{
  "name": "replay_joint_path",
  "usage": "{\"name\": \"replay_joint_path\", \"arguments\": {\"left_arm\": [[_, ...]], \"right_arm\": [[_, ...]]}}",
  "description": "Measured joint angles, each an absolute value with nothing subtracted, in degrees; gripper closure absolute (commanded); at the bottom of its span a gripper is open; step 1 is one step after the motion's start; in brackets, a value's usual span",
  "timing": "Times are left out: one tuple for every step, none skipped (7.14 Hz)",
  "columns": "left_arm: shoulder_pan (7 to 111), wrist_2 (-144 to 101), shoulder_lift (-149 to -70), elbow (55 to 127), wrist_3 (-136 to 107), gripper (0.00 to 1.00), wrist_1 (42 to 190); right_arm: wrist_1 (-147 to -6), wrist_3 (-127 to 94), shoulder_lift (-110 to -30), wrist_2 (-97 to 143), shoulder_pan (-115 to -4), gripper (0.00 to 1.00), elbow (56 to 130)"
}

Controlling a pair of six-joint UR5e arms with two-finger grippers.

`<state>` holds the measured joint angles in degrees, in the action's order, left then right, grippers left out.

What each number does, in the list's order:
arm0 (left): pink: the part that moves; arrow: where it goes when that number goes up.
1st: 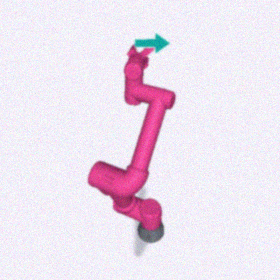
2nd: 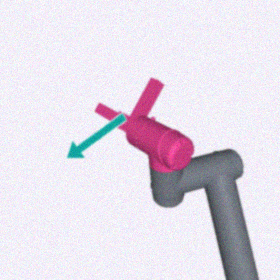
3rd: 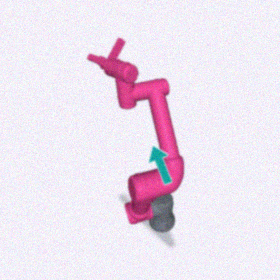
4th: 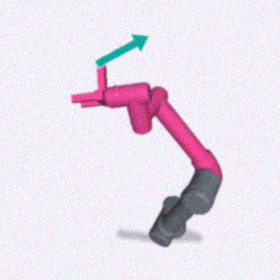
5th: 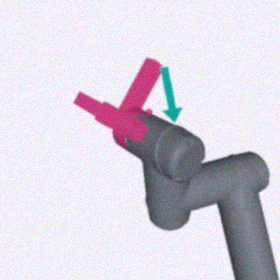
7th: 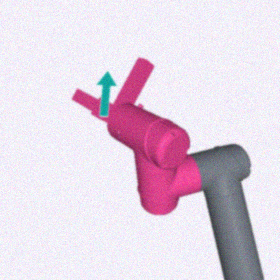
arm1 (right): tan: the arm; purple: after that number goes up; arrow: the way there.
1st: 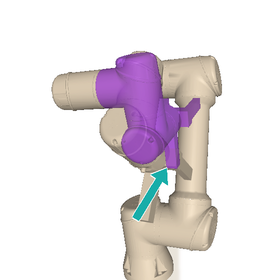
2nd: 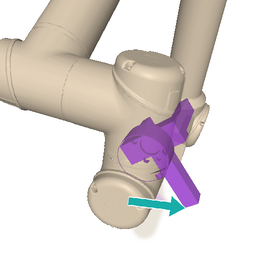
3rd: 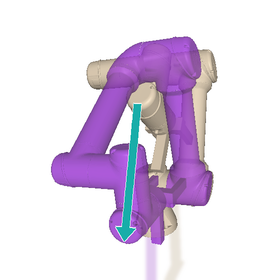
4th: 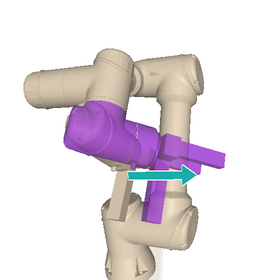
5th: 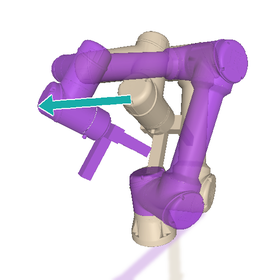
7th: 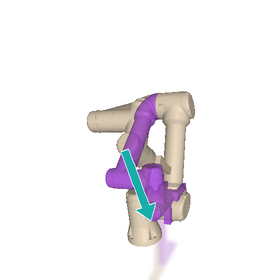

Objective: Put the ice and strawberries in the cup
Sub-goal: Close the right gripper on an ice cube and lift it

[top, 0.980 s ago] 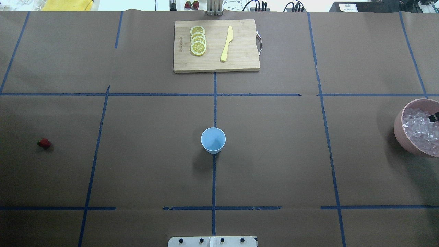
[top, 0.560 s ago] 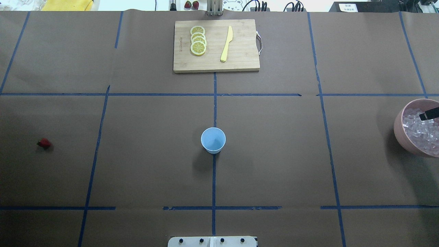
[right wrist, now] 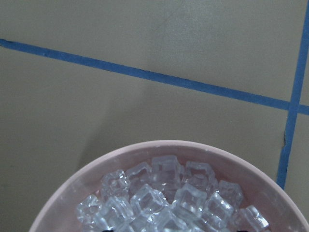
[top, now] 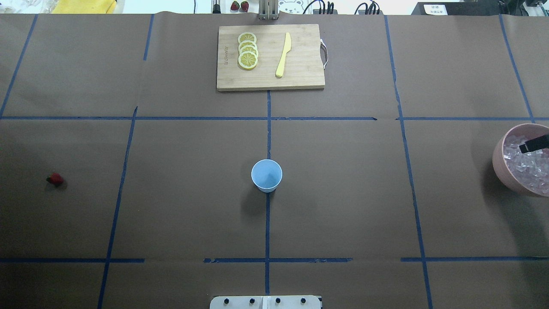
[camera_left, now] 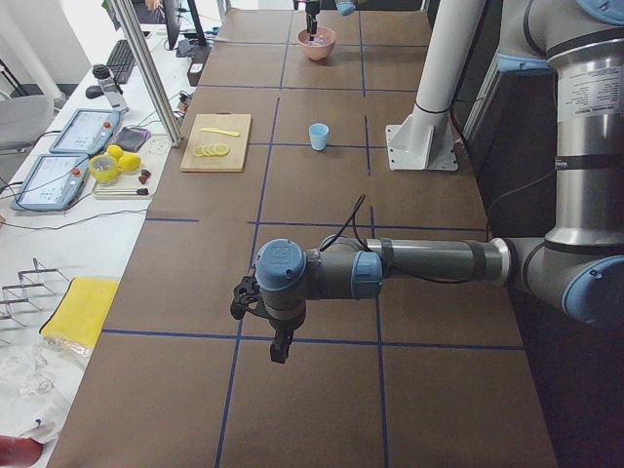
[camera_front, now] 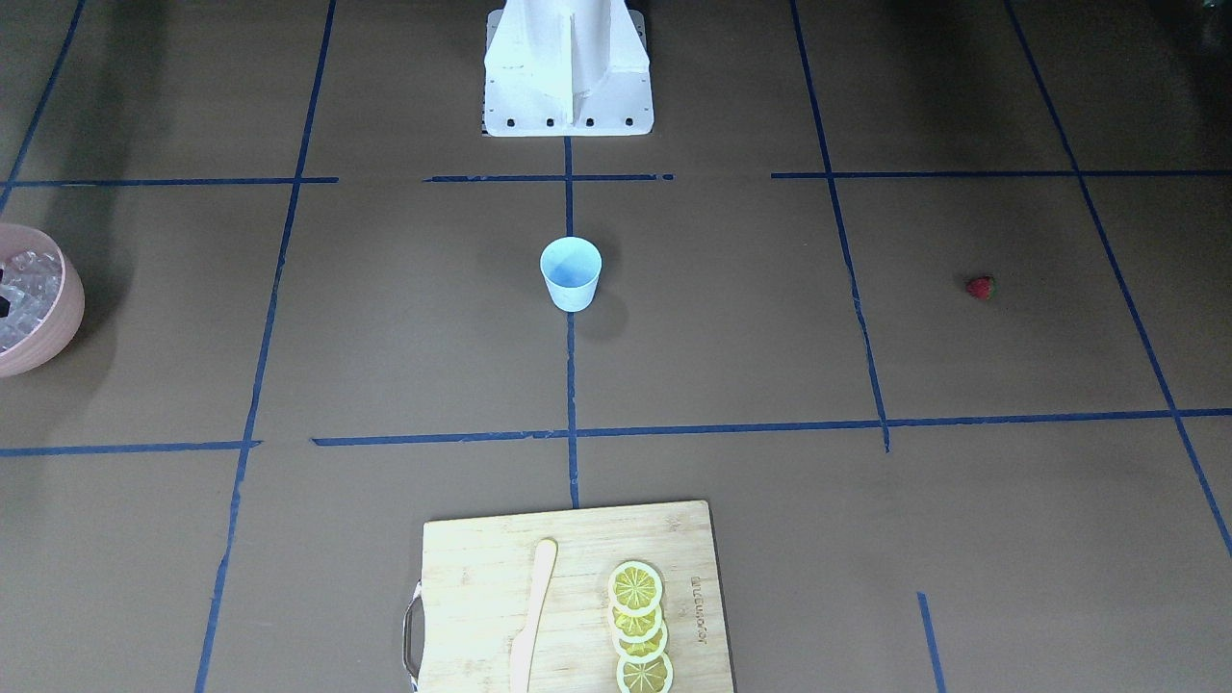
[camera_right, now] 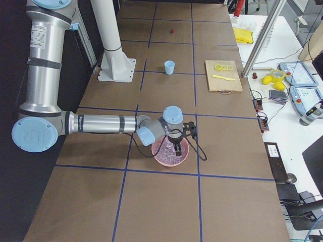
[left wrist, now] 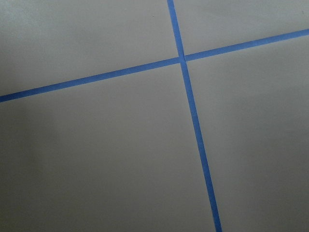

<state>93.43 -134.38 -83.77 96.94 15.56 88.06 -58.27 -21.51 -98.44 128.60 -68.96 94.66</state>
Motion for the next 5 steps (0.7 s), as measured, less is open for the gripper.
{"name": "replay_joint_path", "arguments": {"left_arm": [[93.4,-134.4,-83.7,97.0,15.6,0.00,88.1],[93.4,-134.4,-83.5,97.0,15.6,0.00,88.1],[93.4,-134.4,-83.5,97.0,15.6,0.00,88.1],[93.4,-134.4,-83.4,97.1,15.6,0.00,88.2],[93.4,-134.4,-83.4,97.1,15.6,0.00,88.2]], "right_arm": [[-58.3,-21.5,-98.4,128.5,-68.7,0.15,94.4],[-58.3,-21.5,-98.4,128.5,-68.5,0.30,94.2],[-58.3,-21.4,-98.4,128.6,-68.4,0.61,94.1],[-58.3,-21.3,-98.4,128.6,-68.3,0.81,94.1],[-58.3,-21.1,-98.4,128.7,-68.3,0.88,94.1]]}}
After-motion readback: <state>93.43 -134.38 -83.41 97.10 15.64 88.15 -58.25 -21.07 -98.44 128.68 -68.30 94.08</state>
